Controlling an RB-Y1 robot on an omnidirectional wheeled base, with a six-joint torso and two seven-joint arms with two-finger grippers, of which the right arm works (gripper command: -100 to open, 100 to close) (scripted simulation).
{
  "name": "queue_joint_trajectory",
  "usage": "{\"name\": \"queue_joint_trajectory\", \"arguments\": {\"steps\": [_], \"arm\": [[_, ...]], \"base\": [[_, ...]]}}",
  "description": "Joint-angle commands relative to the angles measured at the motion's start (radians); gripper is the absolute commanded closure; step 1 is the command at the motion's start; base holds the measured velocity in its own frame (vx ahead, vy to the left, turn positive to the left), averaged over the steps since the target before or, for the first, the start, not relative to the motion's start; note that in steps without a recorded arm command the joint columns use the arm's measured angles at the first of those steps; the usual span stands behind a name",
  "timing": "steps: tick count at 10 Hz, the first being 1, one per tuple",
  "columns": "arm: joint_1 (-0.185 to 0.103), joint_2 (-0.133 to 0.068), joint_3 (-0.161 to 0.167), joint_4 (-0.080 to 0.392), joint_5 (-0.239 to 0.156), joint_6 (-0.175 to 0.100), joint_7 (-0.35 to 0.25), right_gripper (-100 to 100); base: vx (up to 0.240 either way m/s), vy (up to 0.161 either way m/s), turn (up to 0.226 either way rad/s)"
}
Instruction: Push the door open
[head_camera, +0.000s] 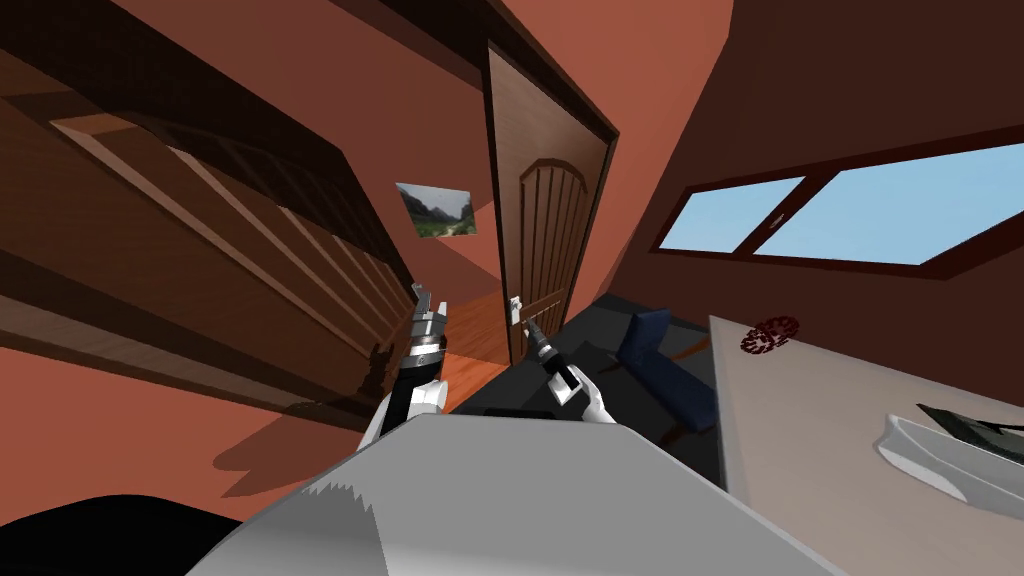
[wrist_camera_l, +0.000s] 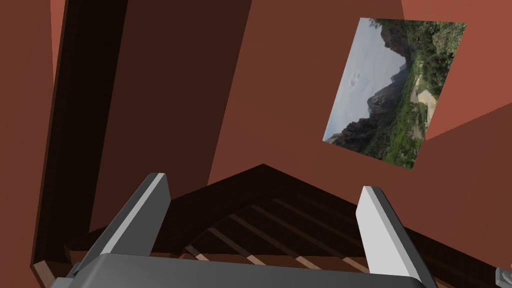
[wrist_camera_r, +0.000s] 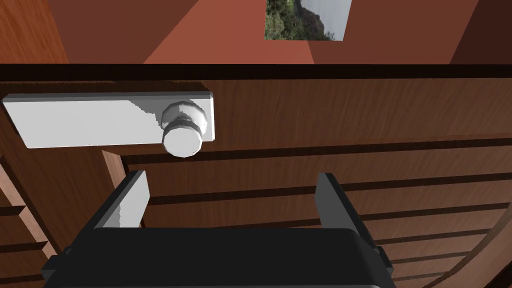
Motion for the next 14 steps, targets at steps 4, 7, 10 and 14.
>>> {"name": "queue_joint_trajectory", "arguments": {"steps": [4,7,10,14], "arm": [[-0.055,-0.021,0.055,0.1,-0.004,0.013,-0.037,-100],[-0.069,-0.024,0.066,0.125,-0.004,0.013,-0.043,-100],[-0.082,-0.006,0.052,0.151,-0.005,0.015,-0.039,-100],[-0.097,0.018,0.034,0.182,-0.005,0.015,-0.032,-100]], "base": [[0.152,-0.14,0.091],[0.129,-0.113,0.052],[0.161,0.082,0.049],[0.19,0.118,0.045]]}}
